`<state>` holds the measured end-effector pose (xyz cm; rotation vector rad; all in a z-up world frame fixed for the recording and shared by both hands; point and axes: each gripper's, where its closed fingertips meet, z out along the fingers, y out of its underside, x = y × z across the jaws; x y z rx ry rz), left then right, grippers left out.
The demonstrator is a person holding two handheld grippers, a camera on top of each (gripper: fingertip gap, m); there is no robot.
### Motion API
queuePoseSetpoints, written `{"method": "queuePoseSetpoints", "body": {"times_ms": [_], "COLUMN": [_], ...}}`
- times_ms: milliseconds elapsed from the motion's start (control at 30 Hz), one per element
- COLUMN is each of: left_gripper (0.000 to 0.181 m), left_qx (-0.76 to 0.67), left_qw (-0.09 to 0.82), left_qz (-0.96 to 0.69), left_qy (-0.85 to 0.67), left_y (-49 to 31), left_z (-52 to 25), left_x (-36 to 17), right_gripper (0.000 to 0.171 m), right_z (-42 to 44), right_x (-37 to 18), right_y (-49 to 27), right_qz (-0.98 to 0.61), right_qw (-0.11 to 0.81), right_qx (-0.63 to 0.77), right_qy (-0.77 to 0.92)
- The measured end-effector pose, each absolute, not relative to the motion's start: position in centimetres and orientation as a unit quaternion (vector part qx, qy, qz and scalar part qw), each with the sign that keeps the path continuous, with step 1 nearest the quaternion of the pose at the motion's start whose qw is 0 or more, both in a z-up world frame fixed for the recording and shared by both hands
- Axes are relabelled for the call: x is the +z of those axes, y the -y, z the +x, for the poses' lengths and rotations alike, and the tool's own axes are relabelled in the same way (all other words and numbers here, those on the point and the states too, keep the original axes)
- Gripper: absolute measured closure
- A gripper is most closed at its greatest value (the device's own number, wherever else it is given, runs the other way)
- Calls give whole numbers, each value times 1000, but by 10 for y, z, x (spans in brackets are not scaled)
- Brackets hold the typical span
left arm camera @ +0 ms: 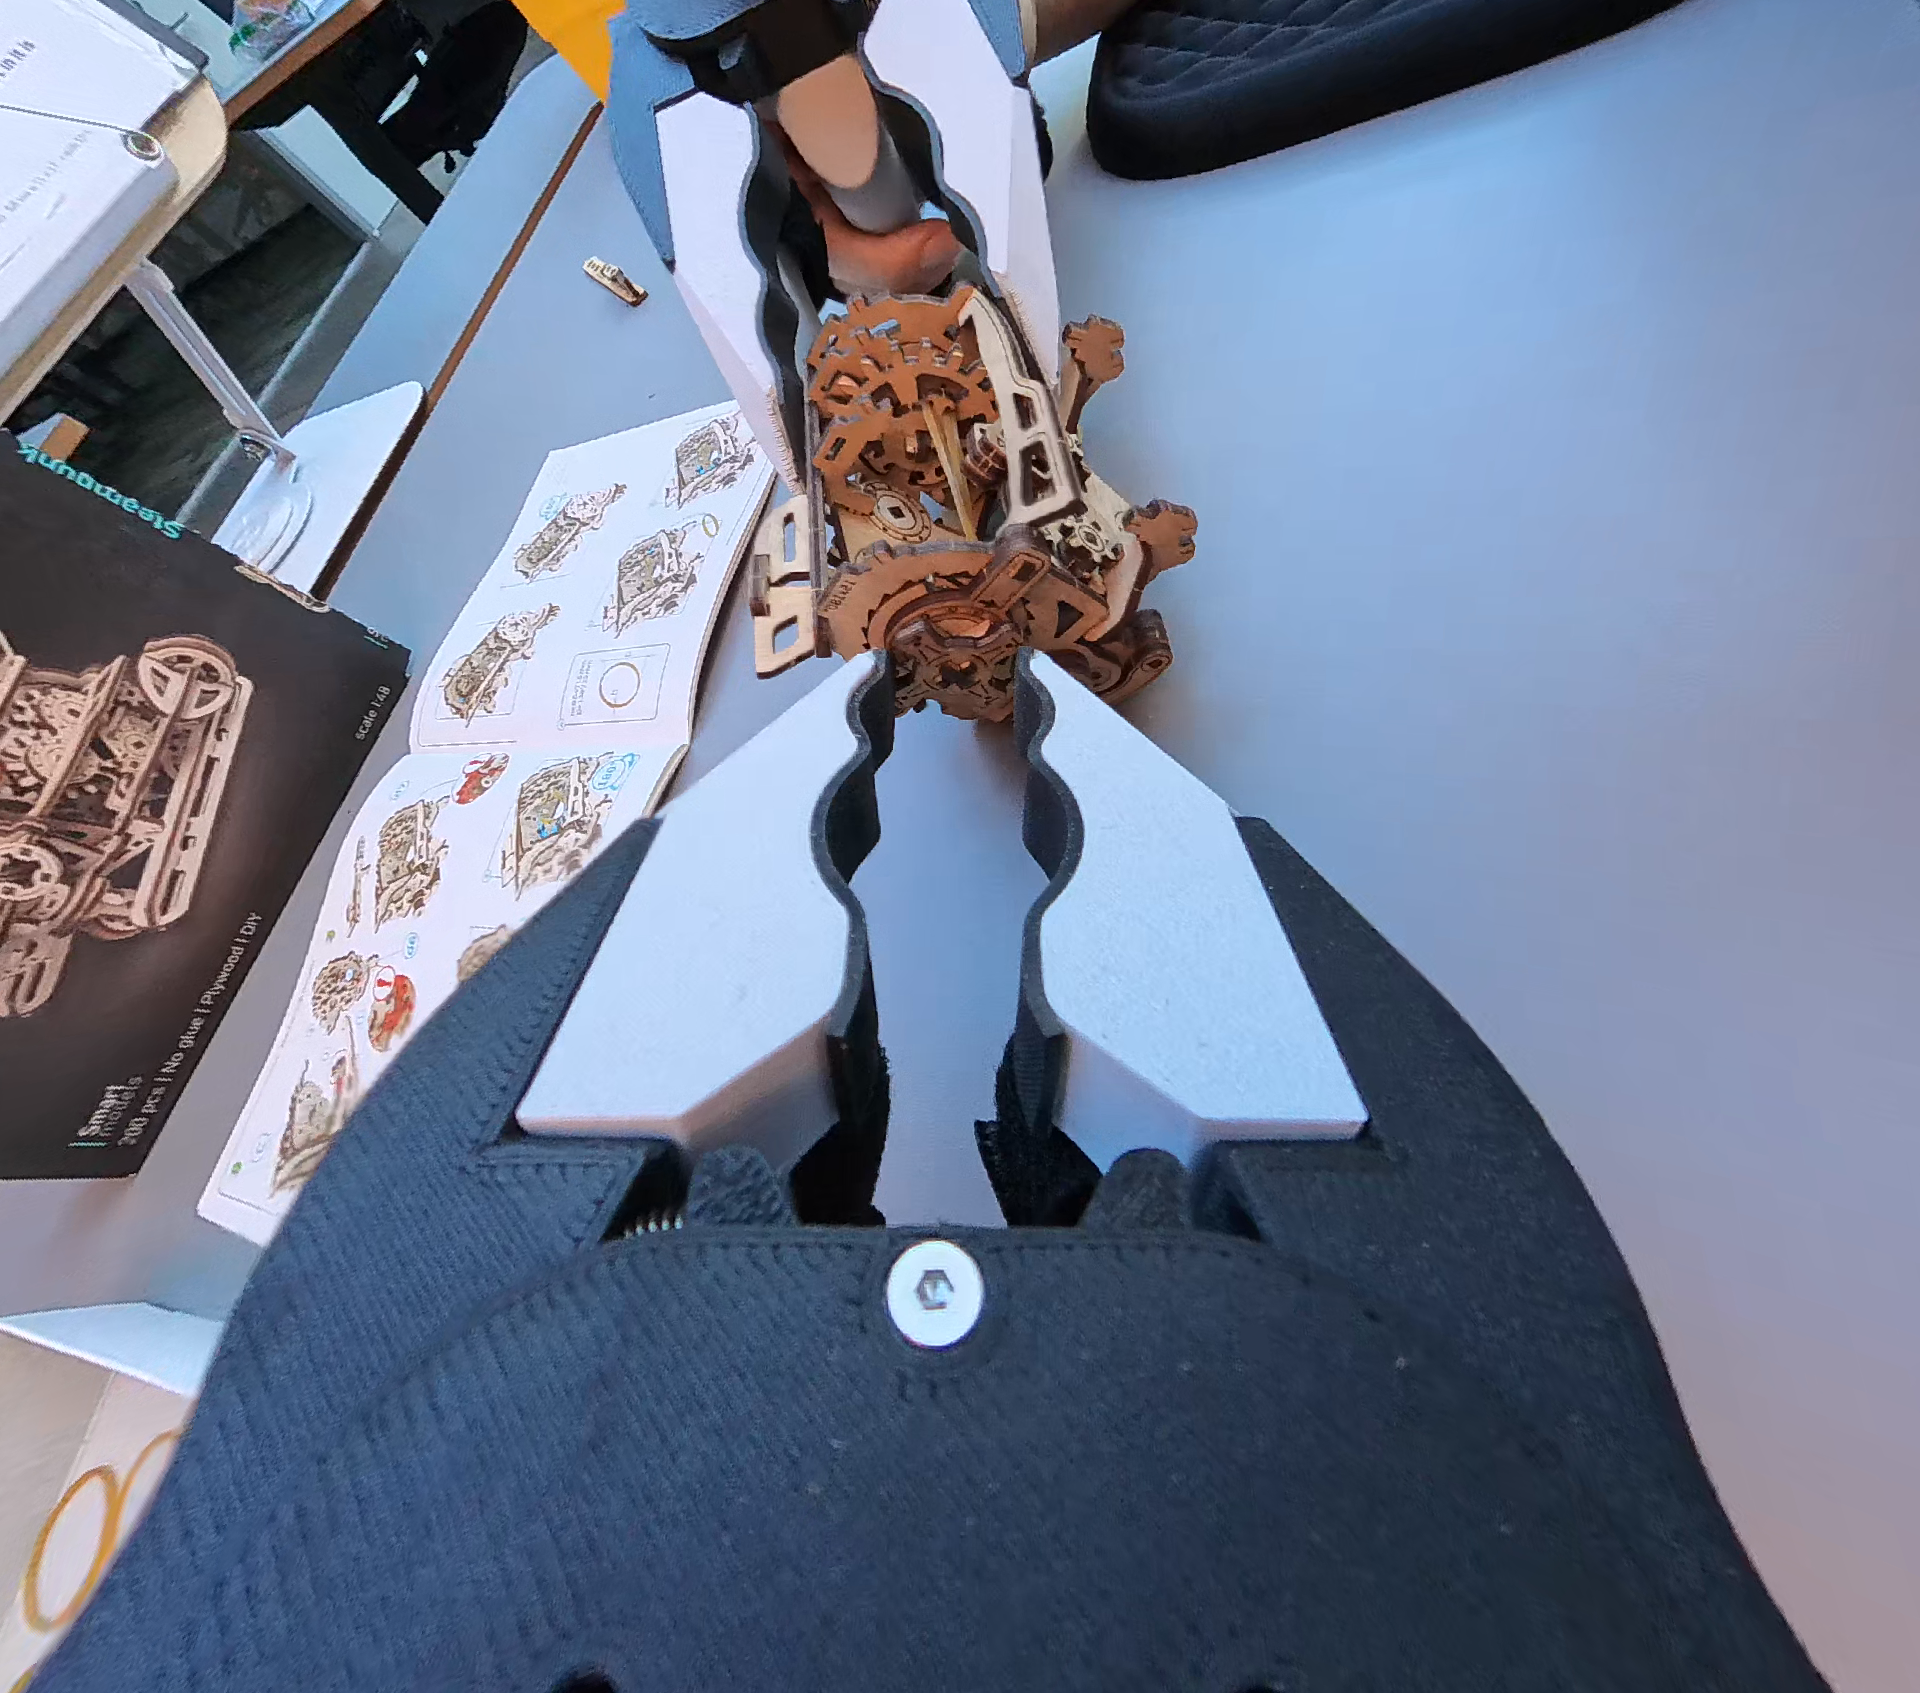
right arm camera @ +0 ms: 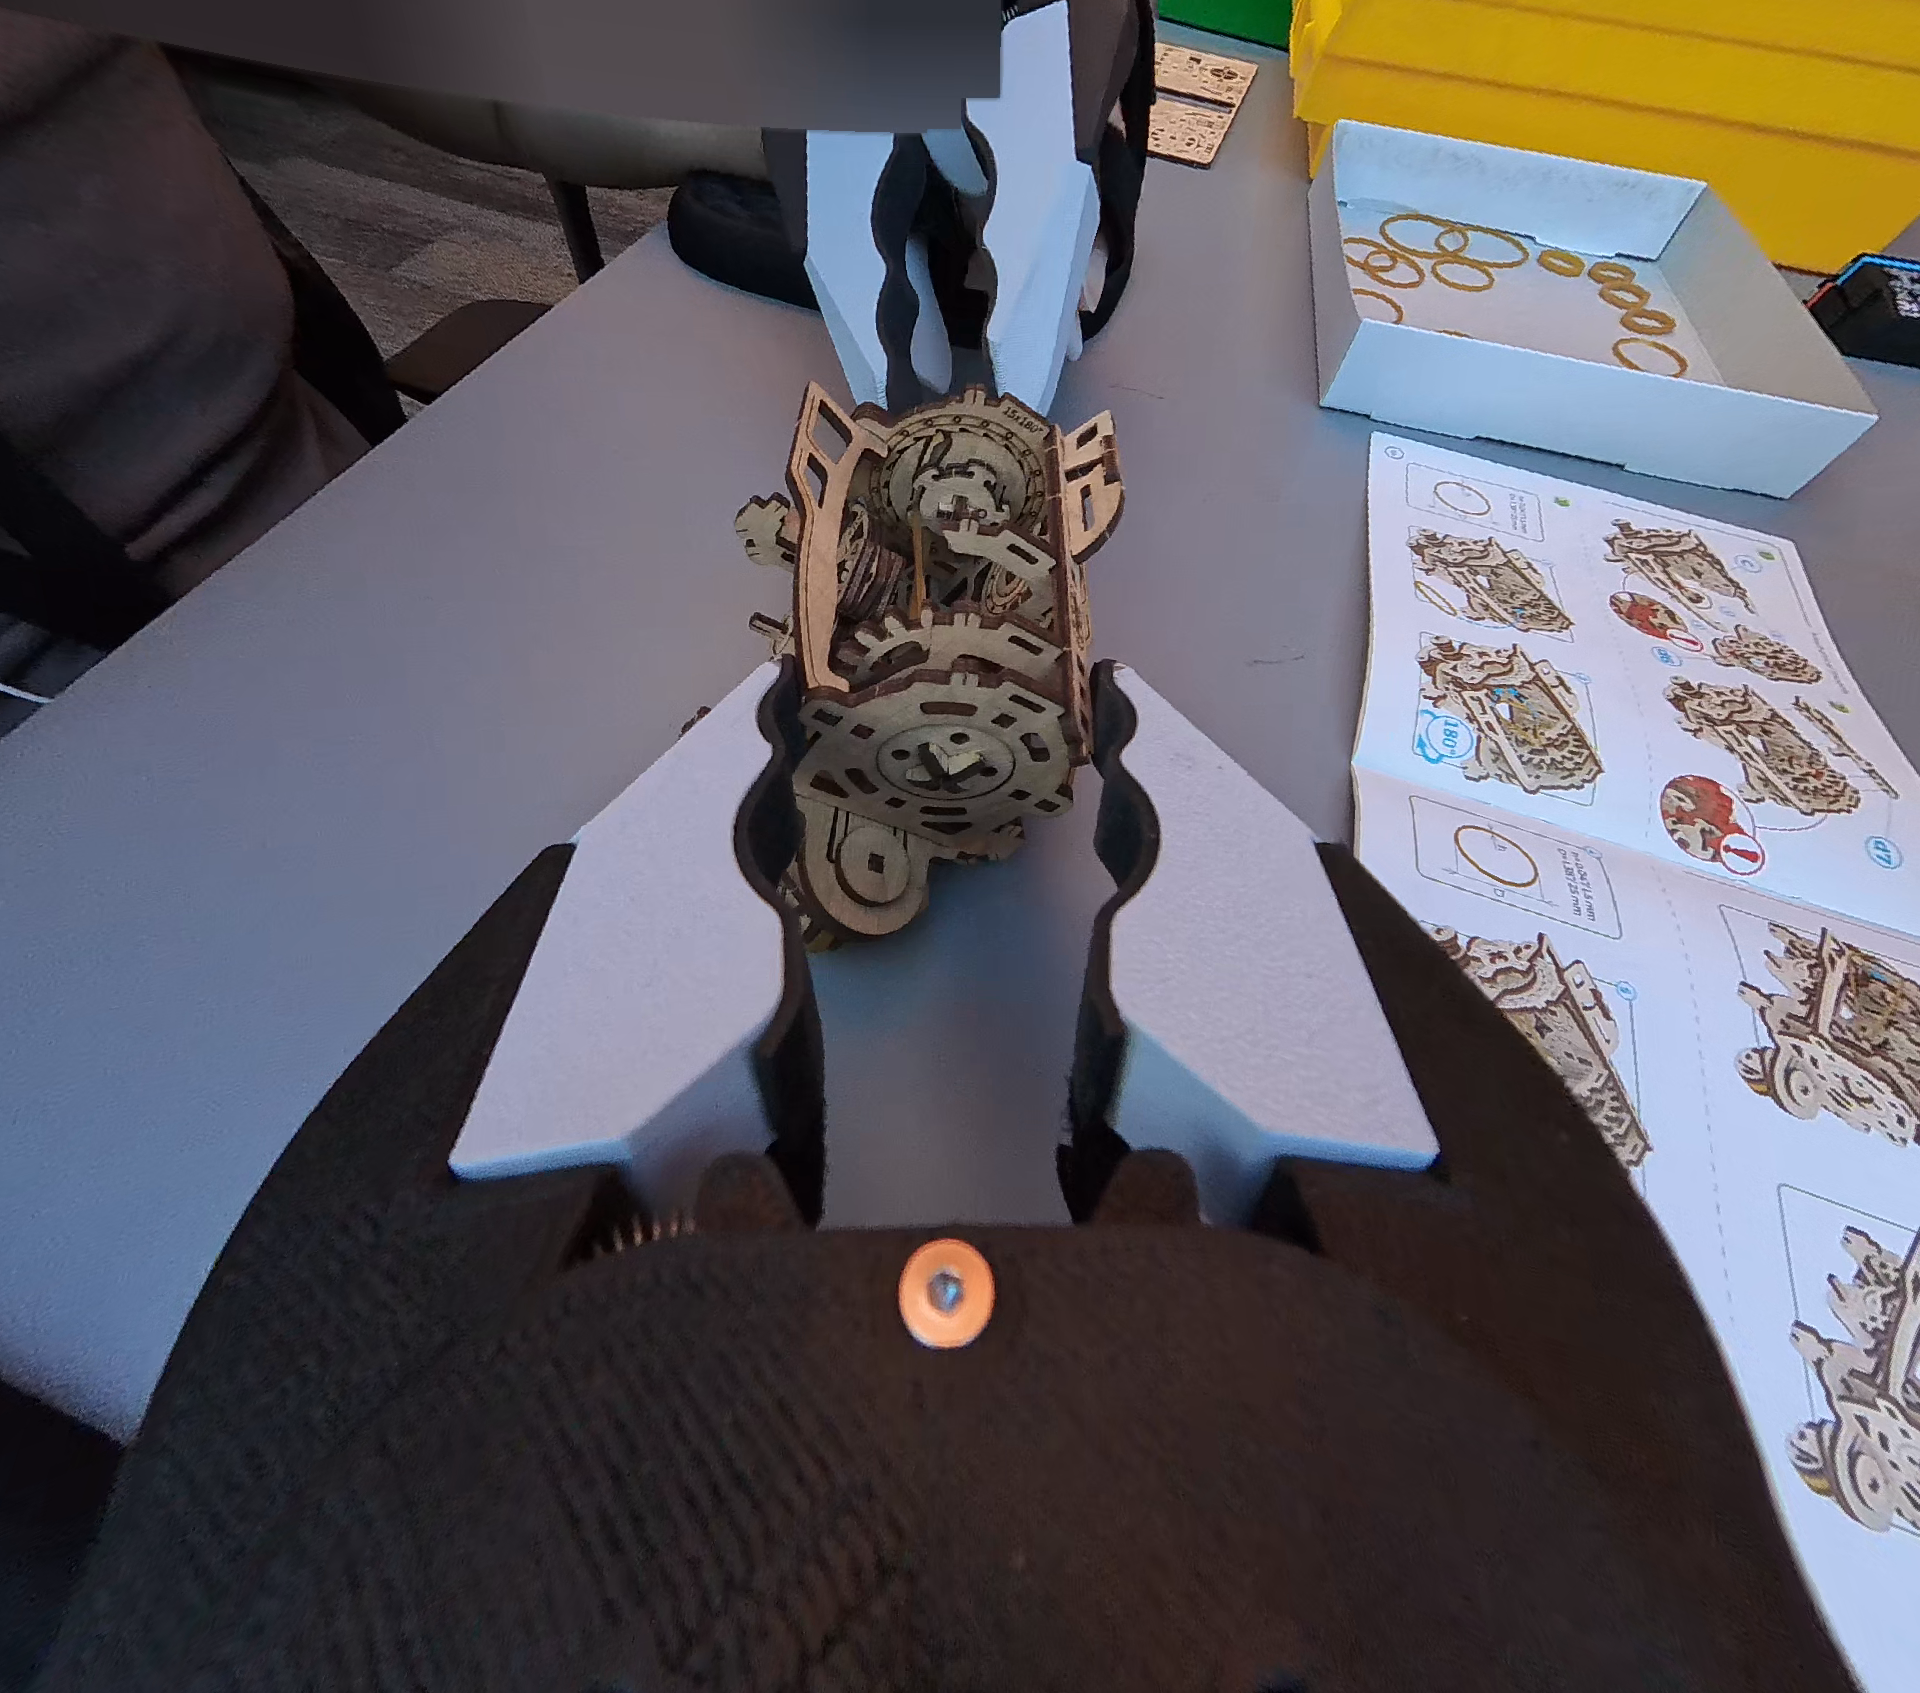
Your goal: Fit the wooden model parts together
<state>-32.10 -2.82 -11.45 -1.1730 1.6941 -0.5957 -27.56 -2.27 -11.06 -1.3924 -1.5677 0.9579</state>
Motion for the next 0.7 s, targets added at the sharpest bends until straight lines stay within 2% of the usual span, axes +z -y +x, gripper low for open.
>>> {"method": "queuePoseSetpoints", "body": {"times_ms": [467,700], "left_gripper": [161,162], "left_qx": [-315,-388], "left_qw": [427,437], "left_qz": [-515,-514], "left_qy": [-673,-628], "left_y": [27,29], "left_z": [-323,-324], "left_x": [-111,-86], "right_gripper": [118,120], "right_z": [-278,-286], "right_x": [-111,-102], "right_y": [23,30], "right_qz": [-535,-528], "right_qw": [431,443], "right_qx": [338,341], "right_qy": [643,639]}}
